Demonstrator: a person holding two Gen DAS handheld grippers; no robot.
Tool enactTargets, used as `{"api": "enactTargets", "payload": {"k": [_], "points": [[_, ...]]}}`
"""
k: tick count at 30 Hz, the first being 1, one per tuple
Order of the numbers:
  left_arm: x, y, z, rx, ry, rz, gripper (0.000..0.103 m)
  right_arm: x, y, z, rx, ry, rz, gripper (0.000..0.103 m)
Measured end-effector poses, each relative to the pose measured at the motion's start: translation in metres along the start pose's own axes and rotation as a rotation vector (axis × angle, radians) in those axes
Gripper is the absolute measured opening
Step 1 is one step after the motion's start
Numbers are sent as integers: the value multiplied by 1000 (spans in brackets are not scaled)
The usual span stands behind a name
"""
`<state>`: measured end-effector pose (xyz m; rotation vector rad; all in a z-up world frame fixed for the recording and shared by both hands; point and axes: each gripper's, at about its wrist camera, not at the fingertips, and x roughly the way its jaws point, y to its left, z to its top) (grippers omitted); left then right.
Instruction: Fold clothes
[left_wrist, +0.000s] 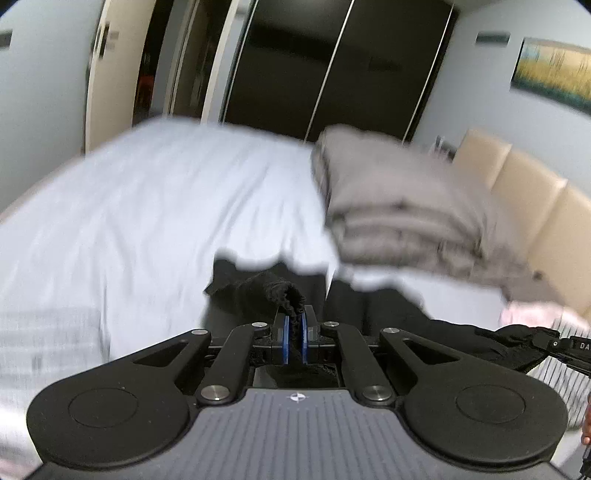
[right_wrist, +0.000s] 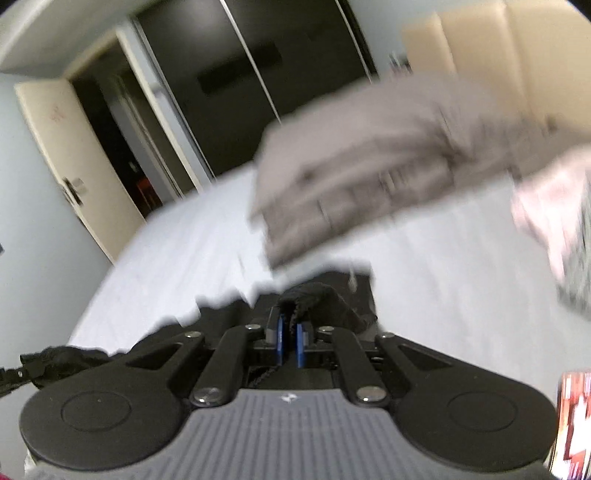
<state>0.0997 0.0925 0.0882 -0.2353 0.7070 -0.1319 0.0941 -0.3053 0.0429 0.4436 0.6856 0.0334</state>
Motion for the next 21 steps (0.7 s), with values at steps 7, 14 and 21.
{"api": "enactTargets", "payload": {"k": [7, 14, 21], "points": [[12, 18, -81, -7, 158, 53, 4, 21, -49, -85, 104, 173, -65, 8], [3, 26, -132, 9, 226, 73, 4, 13, -66, -124, 81, 251, -115, 8], [-22, 28, -163, -11, 246, 71, 4, -2, -71, -155, -2, 296, -137, 8]]}}
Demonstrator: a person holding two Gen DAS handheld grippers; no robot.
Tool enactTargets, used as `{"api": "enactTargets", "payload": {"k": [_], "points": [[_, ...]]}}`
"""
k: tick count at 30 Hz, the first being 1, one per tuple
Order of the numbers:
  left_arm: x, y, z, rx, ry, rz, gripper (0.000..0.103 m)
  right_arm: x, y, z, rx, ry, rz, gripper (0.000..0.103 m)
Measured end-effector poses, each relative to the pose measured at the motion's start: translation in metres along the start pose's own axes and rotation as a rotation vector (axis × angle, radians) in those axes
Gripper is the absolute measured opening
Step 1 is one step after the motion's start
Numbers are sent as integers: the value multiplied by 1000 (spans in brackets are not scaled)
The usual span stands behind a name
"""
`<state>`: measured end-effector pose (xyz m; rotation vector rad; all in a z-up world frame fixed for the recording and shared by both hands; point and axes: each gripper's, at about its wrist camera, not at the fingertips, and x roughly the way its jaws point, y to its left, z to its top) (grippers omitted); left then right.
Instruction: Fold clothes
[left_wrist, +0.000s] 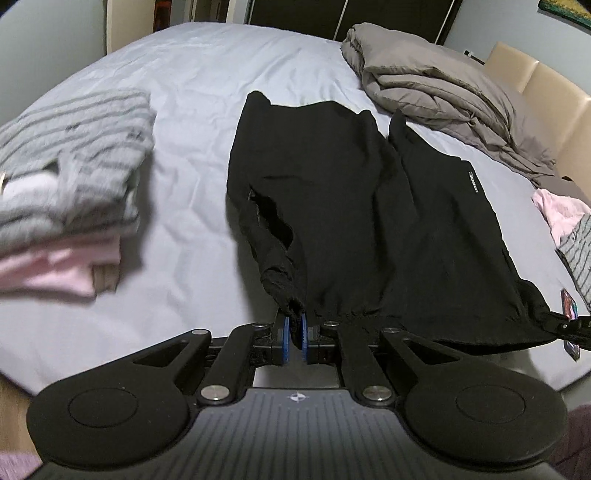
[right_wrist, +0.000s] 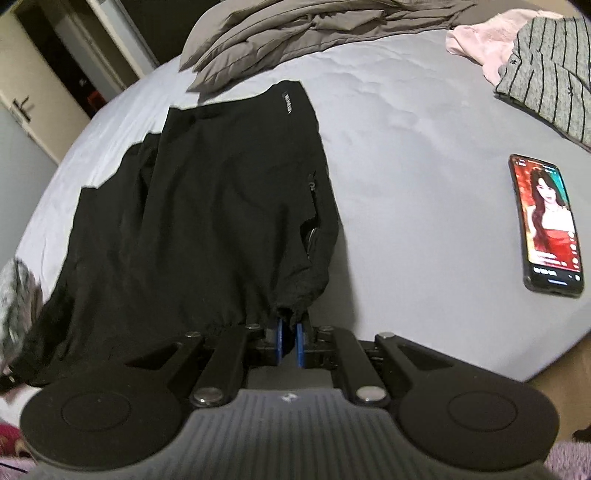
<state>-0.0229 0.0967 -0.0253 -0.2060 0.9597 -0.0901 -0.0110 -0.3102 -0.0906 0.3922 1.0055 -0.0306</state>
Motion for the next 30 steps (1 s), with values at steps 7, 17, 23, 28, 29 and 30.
{"api": "enactTargets", "payload": {"k": [7, 17, 23, 28, 29, 30], "points": [[20, 13, -23, -41, 58, -6, 8, 16, -2, -17, -88, 33, -48, 11], [19, 21, -29, 12, 37, 118, 46, 25, 2, -23, -222, 16, -199, 66], [17, 22, -25, -3, -6, 65, 55, 23, -6, -14, -199, -12, -140, 66], [31, 22, -22, -19, 15, 50, 47, 31, -6, -12, -192, 1, -110, 59], [34, 22, -21, -23, 21, 50, 40, 34, -6, -11, -184, 9, -106, 55], [37, 23, -20, -25, 27, 49, 37, 37, -7, -11, -172, 18, -99, 52]]}}
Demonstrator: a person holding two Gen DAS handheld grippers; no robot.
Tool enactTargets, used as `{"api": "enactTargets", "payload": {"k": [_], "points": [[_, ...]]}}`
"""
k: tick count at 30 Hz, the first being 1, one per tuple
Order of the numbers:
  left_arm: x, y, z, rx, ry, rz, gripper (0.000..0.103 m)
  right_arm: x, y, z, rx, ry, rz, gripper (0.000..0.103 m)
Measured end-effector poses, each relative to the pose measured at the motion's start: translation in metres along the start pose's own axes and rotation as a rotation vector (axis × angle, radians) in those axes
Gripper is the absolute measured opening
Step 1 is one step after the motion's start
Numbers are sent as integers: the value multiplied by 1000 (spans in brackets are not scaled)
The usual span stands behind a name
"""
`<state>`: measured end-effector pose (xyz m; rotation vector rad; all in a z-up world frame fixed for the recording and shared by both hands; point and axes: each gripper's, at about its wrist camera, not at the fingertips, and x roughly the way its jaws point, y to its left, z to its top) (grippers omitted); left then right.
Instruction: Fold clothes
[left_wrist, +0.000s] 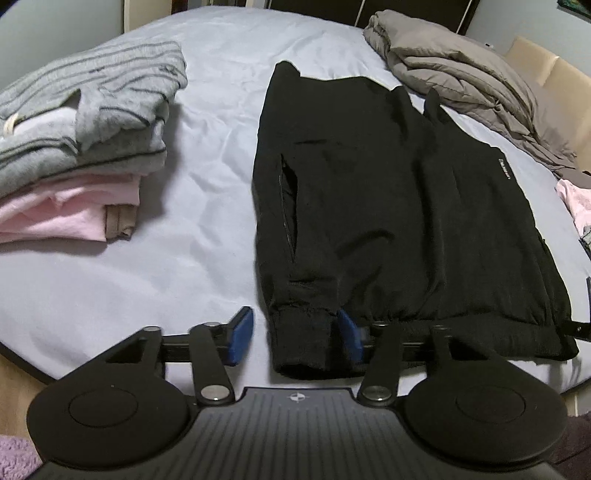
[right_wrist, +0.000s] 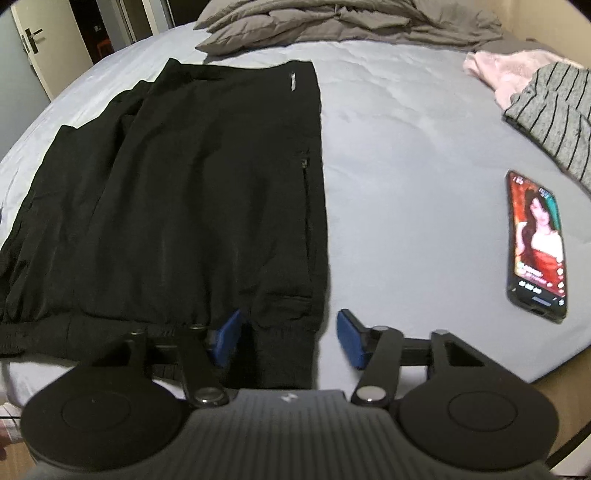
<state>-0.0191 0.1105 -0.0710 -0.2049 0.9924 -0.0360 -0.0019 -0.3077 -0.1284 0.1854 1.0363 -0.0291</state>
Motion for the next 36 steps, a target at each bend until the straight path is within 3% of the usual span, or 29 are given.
{"api": "enactTargets", "payload": {"k": [4, 5, 7, 10, 18, 26, 30, 36], "points": [[8, 4, 0, -17, 13, -2, 26, 7, -3, 0, 30, 15, 27, 40], [9, 5, 0, -14, 14, 0, 23, 8, -2, 0, 28, 16, 28, 32], [8, 5, 0, -7, 12, 25, 11, 8, 0, 1, 8, 22, 21, 25], [6, 11, 0, -42, 22, 30, 10, 6, -1, 2, 15, 25, 14, 20], [3, 15, 0, -84, 18, 4, 14, 3, -5, 5, 76, 34, 27, 20], [-11, 7, 9, -94, -61, 2, 40, -10, 3, 16, 122, 0, 67, 17], [-17, -6, 14, -41, -110, 32, 40, -16, 18, 23, 108, -26, 92, 15], [-16, -17, 20, -29, -89, -56, 35, -18, 47, 35, 88, -41, 154, 14]]}}
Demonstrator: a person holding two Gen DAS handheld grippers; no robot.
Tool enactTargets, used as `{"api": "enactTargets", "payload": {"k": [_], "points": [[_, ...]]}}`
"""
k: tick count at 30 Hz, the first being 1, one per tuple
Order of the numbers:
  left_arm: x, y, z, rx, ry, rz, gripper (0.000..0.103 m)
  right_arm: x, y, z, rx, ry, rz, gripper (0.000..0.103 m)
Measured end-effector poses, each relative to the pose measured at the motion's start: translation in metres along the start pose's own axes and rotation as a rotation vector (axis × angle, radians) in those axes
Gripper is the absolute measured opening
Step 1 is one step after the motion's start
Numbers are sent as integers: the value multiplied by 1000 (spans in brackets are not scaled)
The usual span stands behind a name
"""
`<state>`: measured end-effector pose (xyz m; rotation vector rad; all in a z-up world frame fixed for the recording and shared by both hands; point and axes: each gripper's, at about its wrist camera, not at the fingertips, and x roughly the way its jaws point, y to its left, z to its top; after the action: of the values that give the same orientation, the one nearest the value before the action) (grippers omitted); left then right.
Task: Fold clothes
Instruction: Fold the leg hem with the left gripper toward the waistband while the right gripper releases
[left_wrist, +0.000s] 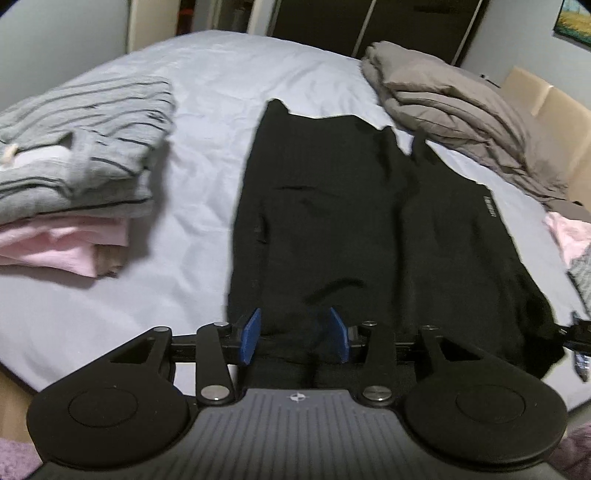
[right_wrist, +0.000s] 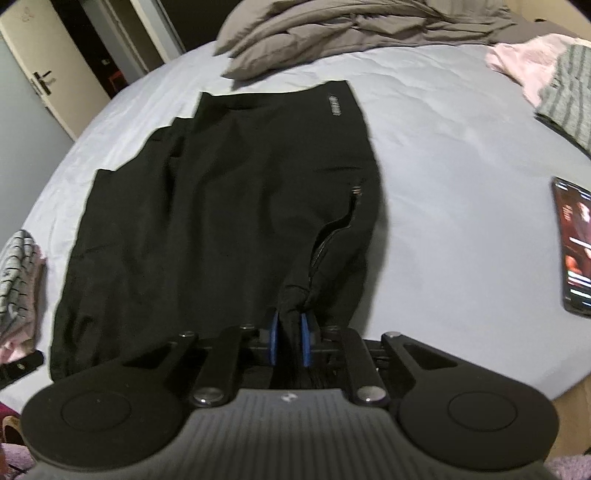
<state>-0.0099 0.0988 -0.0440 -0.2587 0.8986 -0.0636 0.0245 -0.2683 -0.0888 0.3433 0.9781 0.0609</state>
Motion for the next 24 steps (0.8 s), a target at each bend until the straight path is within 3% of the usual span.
{"api": "enactTargets", "payload": {"k": [9, 15, 19, 23, 24], "points": [[7, -6, 0, 10, 31, -51, 33, 10, 67, 2, -109, 25, 123, 13], [13, -4, 0, -2, 52, -67, 33, 18, 107, -13, -214, 88, 217, 13], [14, -7, 0, -4, 61, -106, 33, 27, 122, -25, -274, 138, 231, 14], [12, -14, 0, 11, 68, -151, 33, 37, 125, -30, -284, 186, 232, 41], [12, -16, 0, 16, 70, -158, 33, 37, 123, -31, -282, 196, 242, 43]]}}
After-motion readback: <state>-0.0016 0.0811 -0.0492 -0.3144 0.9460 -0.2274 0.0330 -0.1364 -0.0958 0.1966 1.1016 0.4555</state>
